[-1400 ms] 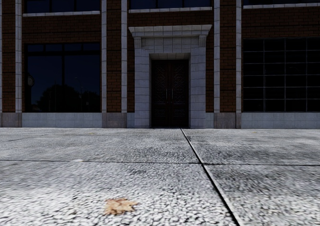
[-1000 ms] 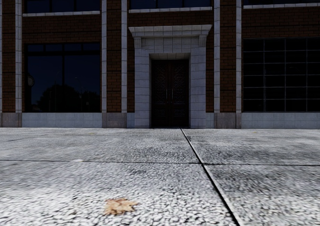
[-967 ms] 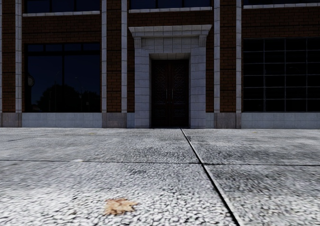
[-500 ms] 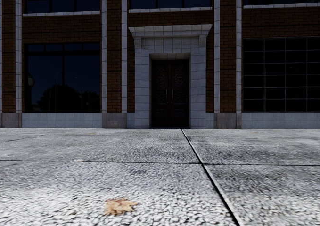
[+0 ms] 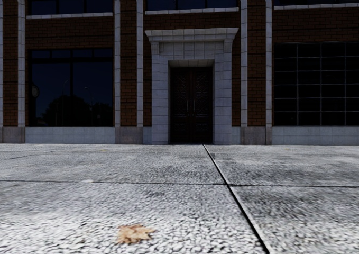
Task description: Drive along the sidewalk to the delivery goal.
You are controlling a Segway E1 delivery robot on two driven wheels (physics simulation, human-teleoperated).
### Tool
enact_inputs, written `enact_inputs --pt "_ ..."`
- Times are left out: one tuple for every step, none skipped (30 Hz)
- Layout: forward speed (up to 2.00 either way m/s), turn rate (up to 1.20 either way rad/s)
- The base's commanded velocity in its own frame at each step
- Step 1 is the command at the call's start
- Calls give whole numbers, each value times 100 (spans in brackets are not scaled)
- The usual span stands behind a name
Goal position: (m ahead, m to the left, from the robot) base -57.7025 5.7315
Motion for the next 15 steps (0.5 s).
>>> enact_inputs --pt "104 19" --pt "104 19" --pt "124 19" --pt "141 19" --pt "149 19" --pt "149 19" --pt "161 19" --pt "200 19" --pt "200 19" --pt "200 19" --pt "200 19" --pt "200 19" --pt "200 19" --pt "200 19" --pt "200 19"
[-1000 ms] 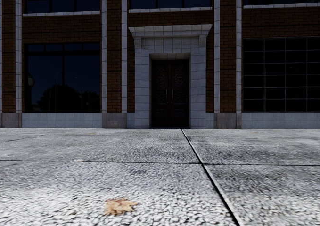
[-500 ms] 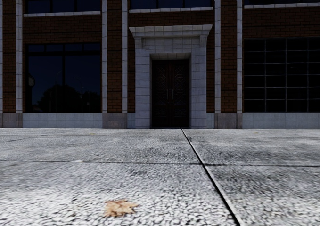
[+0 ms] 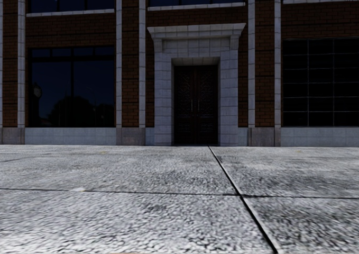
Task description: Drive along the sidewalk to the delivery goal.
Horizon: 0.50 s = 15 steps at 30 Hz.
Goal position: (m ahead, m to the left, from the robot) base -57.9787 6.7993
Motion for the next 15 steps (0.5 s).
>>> enact_inputs --pt "200 20" --pt "200 20" --pt "200 22" --pt "200 27" --pt "200 28" --pt "200 28" --pt "200 29" --pt "200 32" --pt "200 32" --pt "200 35" --pt "200 38" --pt "200 39" --pt "200 39" --pt "200 39" --pt "200 39"
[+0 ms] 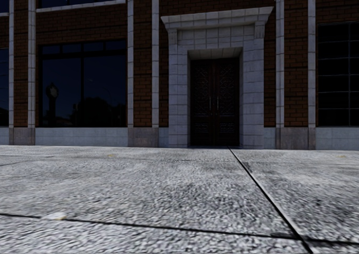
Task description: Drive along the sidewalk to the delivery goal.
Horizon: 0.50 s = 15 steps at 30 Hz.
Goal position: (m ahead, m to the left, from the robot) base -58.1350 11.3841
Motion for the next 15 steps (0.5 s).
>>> enact_inputs --pt "200 39" --pt "200 39" --pt "200 39" --pt "200 39" --pt "200 40" --pt "200 40" --pt "200 41" --pt "200 43" --pt "200 43" --pt "200 43" --pt "200 43" --pt "200 43" --pt "200 45" --pt "200 45" --pt "200 51"
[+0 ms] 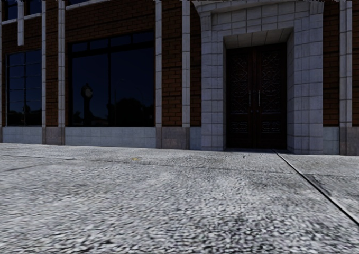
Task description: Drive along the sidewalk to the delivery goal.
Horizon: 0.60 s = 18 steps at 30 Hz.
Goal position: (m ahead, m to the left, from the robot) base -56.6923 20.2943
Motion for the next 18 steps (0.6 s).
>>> enact_inputs --pt "200 52" --pt "200 53" --pt "200 53" --pt "200 53" --pt "200 53" --pt "200 53" --pt "200 53" --pt "200 53" --pt "200 53" --pt "200 53" --pt "200 54" --pt "200 54" --pt "200 54" --pt "200 54" --pt "200 54" --pt "200 54" --pt "200 54" --pt "200 54"
